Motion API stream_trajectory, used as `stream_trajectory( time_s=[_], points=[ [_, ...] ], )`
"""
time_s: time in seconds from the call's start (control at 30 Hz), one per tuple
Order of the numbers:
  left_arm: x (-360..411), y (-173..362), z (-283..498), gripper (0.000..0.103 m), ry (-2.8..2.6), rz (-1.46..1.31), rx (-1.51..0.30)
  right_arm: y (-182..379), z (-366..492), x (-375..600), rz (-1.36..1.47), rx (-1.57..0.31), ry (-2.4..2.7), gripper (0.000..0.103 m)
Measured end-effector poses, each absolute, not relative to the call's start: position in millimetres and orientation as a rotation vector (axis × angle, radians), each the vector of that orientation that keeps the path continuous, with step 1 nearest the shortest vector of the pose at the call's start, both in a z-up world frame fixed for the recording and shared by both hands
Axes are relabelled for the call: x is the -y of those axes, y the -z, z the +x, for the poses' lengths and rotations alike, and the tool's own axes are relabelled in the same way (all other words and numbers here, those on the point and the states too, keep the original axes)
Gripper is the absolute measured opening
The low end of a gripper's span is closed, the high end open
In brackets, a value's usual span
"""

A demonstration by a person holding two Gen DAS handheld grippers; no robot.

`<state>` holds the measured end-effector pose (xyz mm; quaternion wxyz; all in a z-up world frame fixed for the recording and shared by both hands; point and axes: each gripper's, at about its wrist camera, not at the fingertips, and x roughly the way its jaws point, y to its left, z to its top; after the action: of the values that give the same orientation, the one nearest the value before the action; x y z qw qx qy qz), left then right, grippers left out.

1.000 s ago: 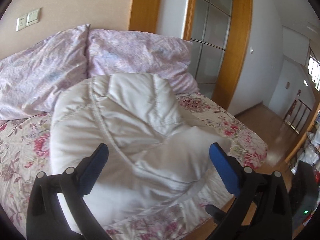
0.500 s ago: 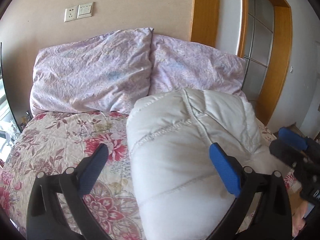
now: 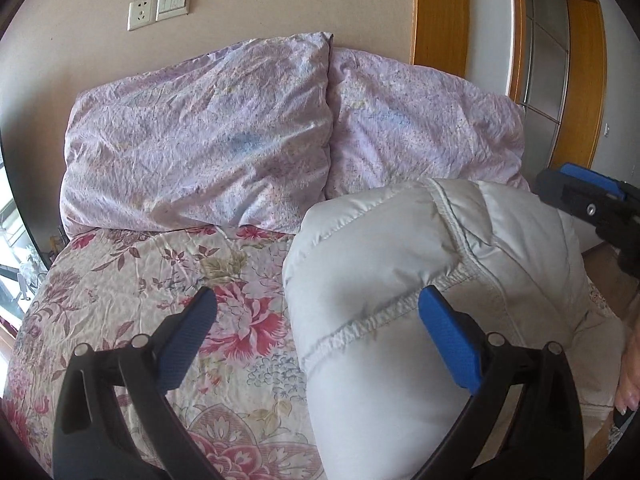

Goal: Fold large clothes

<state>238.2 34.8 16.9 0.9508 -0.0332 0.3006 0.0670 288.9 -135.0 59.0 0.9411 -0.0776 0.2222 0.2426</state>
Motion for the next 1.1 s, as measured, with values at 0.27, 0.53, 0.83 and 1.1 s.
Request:
stream_trajectory(
  time_s=[0.27, 0.53, 0.83, 1.1],
  points=[
    [-18, -7, 264, 0.101, -0.086, -0.045, -0.605, 15, 330, 176, -0.066, -0.588, -0.459, 0.063],
    [13, 6, 286, 0.101, -0.054, 0.025, -0.621, 38, 339, 195, 0.004, -0.586, -0.476, 0.062],
    [24, 29, 302, 0.101, -0.091, 0.083, -0.648, 54, 351, 194, 0.015, -0.593, -0.473, 0.062],
    [27, 41, 311, 0.101, -0.099, 0.109, -0.687, 63, 364, 191, 0.009, -0.654, -0.473, 0.063]
  ],
)
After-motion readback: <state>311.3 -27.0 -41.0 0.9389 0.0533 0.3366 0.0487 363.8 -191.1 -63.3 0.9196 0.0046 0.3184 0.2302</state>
